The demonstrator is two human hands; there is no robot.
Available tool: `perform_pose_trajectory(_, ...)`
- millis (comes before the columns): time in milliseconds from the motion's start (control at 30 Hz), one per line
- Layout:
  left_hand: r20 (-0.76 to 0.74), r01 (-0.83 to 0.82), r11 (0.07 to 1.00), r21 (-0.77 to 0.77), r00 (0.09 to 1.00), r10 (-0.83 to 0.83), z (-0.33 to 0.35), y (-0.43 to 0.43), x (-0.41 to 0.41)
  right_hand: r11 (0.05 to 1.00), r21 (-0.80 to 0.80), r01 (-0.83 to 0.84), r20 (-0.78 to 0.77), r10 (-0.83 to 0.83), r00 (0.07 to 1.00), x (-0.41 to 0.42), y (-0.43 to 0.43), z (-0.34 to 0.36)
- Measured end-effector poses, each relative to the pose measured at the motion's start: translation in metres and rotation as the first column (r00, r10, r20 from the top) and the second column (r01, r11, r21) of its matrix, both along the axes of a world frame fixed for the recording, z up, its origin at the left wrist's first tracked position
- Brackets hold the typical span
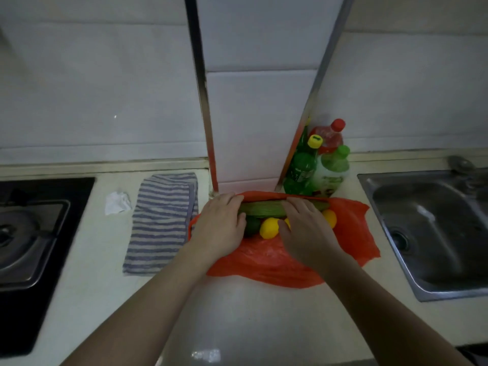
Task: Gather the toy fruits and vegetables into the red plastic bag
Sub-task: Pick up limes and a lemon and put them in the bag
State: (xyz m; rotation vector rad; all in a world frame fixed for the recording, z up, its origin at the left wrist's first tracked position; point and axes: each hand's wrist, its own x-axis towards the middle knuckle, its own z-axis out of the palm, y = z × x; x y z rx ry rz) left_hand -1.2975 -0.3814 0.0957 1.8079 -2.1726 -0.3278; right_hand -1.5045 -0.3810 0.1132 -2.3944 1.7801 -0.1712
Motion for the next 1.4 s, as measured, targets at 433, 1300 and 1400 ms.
perform_pose_trajectory(433, 0.091, 0.057, 0.987, -0.150, 0.995, -0.044, 0.090, 0.029, 0.019, 0.979, -0.154, 0.136, 0.042, -0.131, 0.991, 0.003, 0.055, 0.085)
perform_pose_trajectory(1300, 0.095, -0.174, 0.946, -0.272, 0.974, 0.206, 0.176, 0.216, -0.014, 0.953, -0.288, 0.097, 0.187, -0.044, 0.981, -0.056, 0.199, 0.161)
perform_pose_trajectory(1400, 0.090, -0.202, 0.941, -0.271, 0.968, 0.234, 0.181, 0.229, 0.000, 0.952, -0.299, 0.069, 0.176, -0.016, 0.984, -0.043, 0.209, 0.166)
